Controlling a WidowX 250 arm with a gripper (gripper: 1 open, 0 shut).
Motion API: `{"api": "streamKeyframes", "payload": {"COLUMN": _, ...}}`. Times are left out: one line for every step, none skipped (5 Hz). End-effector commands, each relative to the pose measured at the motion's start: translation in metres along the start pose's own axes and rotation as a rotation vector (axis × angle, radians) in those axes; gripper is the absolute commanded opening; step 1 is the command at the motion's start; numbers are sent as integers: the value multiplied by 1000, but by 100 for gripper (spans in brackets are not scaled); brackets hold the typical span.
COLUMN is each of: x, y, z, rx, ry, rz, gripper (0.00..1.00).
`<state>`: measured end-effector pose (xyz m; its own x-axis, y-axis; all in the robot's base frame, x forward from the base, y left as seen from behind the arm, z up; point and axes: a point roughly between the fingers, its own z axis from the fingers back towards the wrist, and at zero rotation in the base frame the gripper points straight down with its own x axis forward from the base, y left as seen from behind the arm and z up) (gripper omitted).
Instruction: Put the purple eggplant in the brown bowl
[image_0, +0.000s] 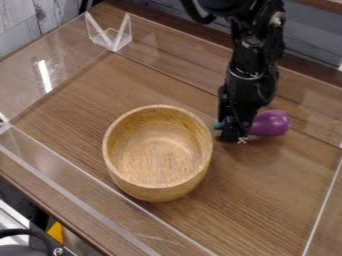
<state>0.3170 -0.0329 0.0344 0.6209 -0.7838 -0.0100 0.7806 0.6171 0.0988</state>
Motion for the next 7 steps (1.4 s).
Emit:
{"api": "streamKeyframes", "payload": {"x": 1, "y": 10, "z": 28, "rx": 51, "ry": -63, "rz": 21, "gripper": 0}}
{"api": "streamKeyframes", "payload": {"x": -2, "y": 10, "z": 33, "rx": 50, "ry": -72, "rz": 29, "gripper": 0}}
{"api": "streamKeyframes", "payload": {"x": -5, "y": 12, "z": 36, "rx": 52, "ry": -76, "rz": 38, "gripper": 0}}
{"api": "streamKeyframes", "payload": {"x": -6, "y": 17, "z": 37, "rx": 55, "ry": -77, "rz": 49, "gripper": 0}}
{"api": "streamKeyframes", "payload": {"x": -8, "y": 20, "z": 36, "rx": 55, "ry": -78, "rz": 57, "gripper": 0}}
{"api": "streamKeyframes", "payload": {"x": -9, "y": 23, "z": 36, "rx": 54, "ry": -80, "rz": 65, "gripper": 0}}
{"api": "streamKeyframes", "payload": {"x": -11, "y": 25, "z": 36, "rx": 53, "ry": -84, "rz": 73, "gripper": 0}}
